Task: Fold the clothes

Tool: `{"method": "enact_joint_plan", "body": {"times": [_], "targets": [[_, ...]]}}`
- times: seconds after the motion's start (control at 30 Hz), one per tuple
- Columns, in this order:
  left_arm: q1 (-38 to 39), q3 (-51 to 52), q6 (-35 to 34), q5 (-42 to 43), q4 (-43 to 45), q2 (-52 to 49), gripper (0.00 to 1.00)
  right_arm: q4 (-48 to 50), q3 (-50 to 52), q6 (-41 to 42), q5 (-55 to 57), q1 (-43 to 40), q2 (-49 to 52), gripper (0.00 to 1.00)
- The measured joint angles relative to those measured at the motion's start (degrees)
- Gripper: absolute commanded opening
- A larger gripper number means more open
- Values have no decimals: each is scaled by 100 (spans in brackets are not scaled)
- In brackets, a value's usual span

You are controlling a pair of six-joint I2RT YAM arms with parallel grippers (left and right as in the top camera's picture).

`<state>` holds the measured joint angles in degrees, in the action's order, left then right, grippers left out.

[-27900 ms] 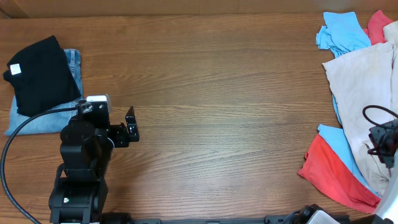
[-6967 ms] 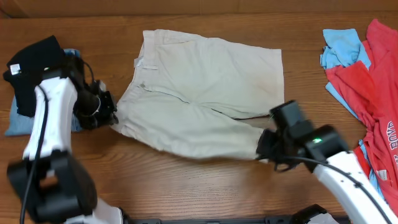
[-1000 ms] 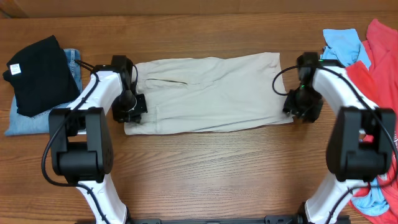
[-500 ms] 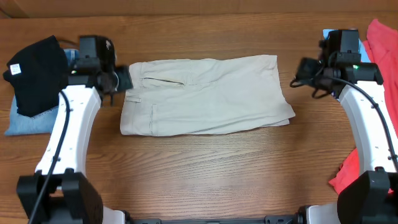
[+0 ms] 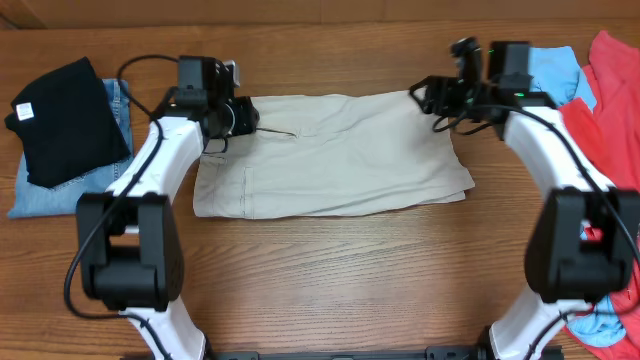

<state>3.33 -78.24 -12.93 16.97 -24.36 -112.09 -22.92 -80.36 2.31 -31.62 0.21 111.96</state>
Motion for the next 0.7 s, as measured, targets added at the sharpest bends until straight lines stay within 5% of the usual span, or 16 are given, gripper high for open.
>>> {"method": "enact_joint_plan", "body": {"times": [0.23, 0.7], "targets": [[-111, 0, -61, -271, 107, -184, 31, 669, 2, 9, -79, 267, 861, 73], [-155, -11, -63, -662, -2, -688, 29, -109, -177, 306, 1596, 249, 1088, 72]]}}
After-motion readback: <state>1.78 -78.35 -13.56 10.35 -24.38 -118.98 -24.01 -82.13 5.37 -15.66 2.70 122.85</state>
